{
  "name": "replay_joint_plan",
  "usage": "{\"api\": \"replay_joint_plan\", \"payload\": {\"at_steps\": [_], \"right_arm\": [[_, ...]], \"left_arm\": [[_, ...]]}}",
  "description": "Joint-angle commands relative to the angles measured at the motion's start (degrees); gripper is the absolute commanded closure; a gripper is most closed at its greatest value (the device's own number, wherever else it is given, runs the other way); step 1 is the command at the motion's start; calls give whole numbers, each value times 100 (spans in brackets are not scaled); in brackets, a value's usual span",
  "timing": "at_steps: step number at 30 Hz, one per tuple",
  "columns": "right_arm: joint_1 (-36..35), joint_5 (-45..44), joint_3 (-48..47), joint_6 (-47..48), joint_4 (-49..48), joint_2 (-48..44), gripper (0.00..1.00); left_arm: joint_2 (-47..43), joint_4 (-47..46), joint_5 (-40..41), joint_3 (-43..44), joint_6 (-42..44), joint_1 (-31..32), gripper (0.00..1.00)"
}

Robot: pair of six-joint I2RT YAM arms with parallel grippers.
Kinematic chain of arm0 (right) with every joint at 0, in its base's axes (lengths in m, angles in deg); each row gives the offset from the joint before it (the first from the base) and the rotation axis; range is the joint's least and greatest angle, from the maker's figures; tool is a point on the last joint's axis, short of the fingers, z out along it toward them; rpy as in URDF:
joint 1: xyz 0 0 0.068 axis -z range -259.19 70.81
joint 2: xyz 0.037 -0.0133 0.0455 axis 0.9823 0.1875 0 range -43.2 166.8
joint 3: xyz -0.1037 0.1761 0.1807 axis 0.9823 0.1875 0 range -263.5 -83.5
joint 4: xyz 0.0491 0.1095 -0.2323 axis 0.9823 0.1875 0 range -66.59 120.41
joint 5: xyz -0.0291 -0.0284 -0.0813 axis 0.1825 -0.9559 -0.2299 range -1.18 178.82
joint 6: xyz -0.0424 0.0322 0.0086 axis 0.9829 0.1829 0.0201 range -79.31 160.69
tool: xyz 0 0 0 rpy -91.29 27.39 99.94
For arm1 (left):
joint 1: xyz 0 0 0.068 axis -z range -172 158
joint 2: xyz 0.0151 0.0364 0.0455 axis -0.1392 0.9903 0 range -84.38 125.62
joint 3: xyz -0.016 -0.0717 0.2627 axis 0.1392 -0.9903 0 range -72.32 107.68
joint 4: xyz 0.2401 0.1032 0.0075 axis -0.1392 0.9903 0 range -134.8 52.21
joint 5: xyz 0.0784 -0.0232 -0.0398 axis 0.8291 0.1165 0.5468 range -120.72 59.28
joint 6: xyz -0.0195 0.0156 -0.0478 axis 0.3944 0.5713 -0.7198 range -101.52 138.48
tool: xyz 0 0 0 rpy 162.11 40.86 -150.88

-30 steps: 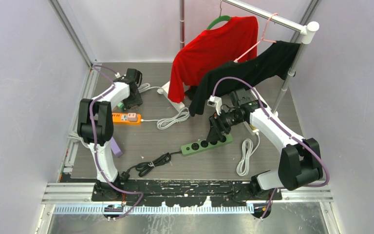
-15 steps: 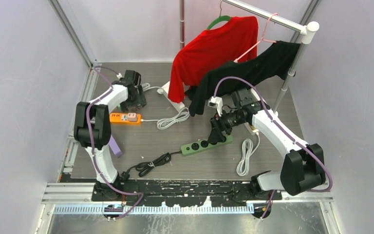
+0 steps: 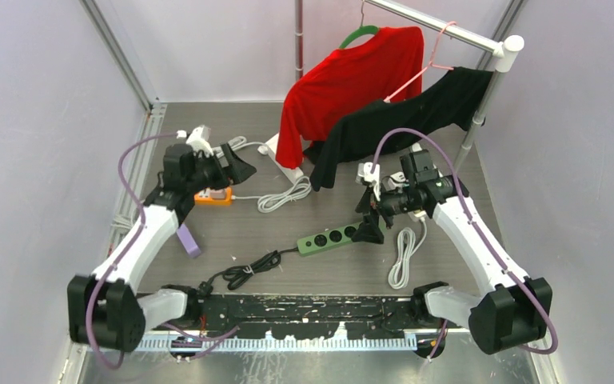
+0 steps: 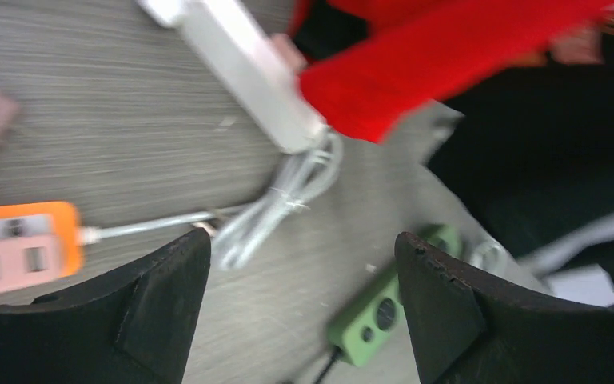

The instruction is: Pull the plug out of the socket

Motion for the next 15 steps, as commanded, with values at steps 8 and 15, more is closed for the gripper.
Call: {"api": "replay_joint_plan", "payload": {"at_steps": [8,15], "right_arm": [[681,1124,88,3094,1708,-158,0],[874,1073,26,3345,1972,-96,0]], "left_arm": [[-993,-4709,-2408,-2194,-2679,253,2],[-1696,-2682,70,-1898,549,3435,8]]}}
